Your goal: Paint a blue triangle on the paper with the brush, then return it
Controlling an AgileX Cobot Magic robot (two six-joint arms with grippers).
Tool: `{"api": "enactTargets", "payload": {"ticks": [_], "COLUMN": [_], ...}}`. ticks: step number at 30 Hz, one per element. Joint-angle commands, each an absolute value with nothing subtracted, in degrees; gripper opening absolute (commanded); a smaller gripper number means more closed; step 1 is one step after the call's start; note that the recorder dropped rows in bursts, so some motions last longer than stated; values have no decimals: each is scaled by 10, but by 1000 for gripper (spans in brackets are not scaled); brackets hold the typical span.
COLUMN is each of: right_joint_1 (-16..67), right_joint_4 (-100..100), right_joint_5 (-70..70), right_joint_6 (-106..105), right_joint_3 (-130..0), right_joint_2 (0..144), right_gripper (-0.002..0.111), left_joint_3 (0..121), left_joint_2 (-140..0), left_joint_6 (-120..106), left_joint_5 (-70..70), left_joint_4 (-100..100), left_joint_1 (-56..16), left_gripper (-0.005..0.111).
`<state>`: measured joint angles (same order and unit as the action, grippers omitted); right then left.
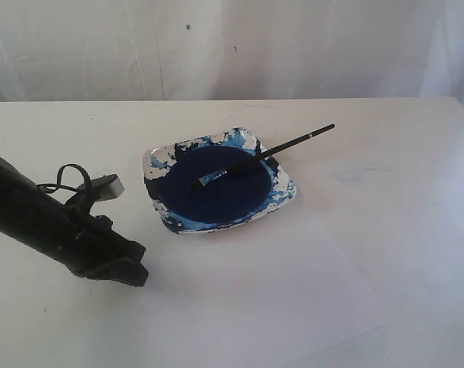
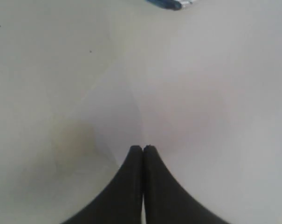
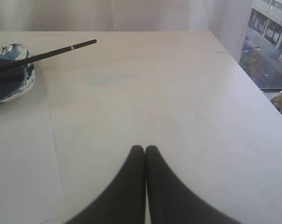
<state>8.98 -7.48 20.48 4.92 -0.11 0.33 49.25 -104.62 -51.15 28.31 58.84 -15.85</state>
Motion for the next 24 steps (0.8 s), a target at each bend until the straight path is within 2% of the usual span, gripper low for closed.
{"api": "enactTargets", "payload": {"ticks": [1,24], "right_joint_1": [85,85], "right_joint_4": [-75,-75], "right_joint_5": [201,201], "right_joint_6": [47,47], "right_joint_3": [0,0], "right_joint_2": [0,0], "right_gripper": [0,0], "left_joint_3": [495,495], "left_joint_2": [-1045,-1045], "left_joint_6": [-514,-514], "left_joint_5": [269,277], "left_joint_4": [600,677], "left_joint_1": [-160,-160], "left_gripper": [0,0]}}
